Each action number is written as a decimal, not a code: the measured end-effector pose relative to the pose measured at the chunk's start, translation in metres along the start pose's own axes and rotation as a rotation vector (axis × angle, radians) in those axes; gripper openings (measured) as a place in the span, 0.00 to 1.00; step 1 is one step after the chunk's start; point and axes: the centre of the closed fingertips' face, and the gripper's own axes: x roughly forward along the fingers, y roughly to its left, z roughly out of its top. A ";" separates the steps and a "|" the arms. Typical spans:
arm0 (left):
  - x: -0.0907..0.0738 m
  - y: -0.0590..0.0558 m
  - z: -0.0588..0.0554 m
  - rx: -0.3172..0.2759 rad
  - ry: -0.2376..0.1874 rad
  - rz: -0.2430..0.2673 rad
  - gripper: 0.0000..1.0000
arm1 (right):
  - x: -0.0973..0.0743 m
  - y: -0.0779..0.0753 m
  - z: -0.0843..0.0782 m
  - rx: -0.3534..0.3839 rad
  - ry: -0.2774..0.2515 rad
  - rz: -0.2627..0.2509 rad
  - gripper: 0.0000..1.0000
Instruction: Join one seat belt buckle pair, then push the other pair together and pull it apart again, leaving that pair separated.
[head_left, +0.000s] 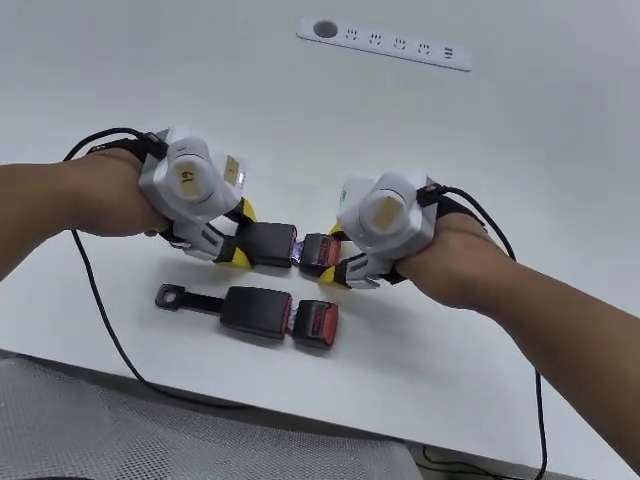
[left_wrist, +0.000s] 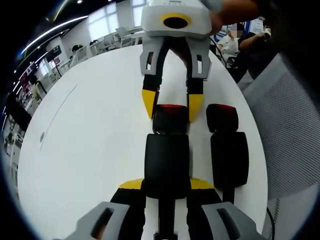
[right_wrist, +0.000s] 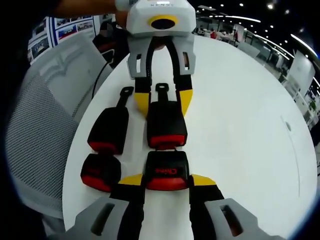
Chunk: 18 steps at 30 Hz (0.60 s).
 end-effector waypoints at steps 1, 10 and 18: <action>0.000 0.000 0.000 0.000 -0.001 0.000 0.31 | 0.000 0.000 0.000 0.000 0.001 -0.001 0.30; -0.001 0.000 0.002 -0.008 -0.015 0.001 0.31 | -0.008 0.000 -0.012 0.017 0.009 -0.010 0.31; 0.000 0.000 0.002 -0.001 -0.004 -0.005 0.32 | -0.010 0.000 -0.011 0.004 0.003 -0.030 0.31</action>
